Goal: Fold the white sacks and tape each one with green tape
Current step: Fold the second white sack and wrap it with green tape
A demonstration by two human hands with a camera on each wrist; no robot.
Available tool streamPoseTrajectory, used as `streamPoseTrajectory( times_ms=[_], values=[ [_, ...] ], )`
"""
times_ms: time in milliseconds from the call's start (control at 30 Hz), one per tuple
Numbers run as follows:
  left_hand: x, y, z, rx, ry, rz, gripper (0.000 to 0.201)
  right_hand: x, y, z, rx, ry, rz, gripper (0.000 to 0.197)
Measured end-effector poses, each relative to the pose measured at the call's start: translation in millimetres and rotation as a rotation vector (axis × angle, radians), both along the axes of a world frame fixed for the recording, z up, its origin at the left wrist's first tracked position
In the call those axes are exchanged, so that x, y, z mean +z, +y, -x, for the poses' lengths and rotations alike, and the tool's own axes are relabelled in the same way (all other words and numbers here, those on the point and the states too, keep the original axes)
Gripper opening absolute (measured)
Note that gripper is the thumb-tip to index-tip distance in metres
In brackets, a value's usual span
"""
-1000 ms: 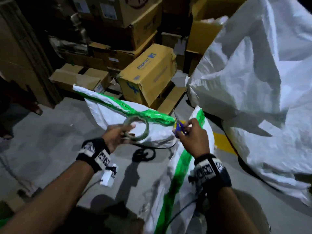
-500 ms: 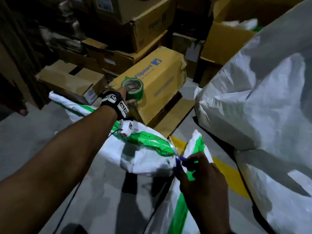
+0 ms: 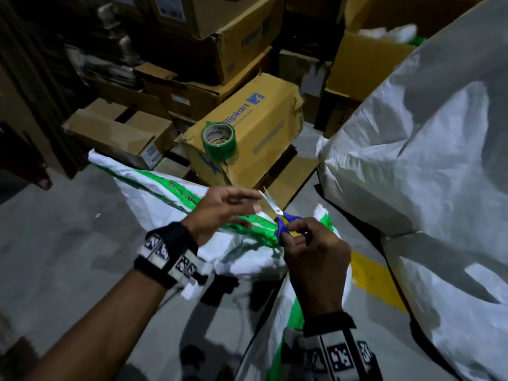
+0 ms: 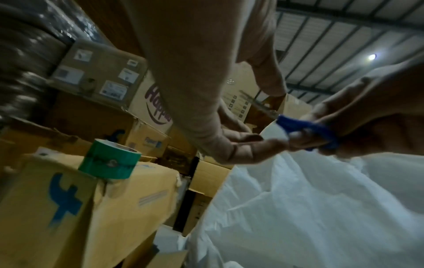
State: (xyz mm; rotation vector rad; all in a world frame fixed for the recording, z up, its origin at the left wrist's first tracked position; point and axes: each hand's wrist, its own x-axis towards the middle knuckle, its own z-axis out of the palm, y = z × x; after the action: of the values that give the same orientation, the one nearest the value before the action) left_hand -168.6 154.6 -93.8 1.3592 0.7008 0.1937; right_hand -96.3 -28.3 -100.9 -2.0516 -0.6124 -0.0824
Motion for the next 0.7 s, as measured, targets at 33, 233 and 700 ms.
streamPoseTrajectory(
  times_ms=[33,233,700],
  values=[
    [2,-15,5,-0.033,-0.019,0.033,0.032,-2,1,1,0.007,-0.040,-0.001,0.026],
    [2,-41,12,0.138,-0.088,-0.083,0.021,-10,2,13,0.145,-0.083,-0.042,0.013],
    [-38,58,-58,0.555,-0.036,0.414,0.022,-22,1,0,0.291,-0.159,-0.081,0.016]
  ],
)
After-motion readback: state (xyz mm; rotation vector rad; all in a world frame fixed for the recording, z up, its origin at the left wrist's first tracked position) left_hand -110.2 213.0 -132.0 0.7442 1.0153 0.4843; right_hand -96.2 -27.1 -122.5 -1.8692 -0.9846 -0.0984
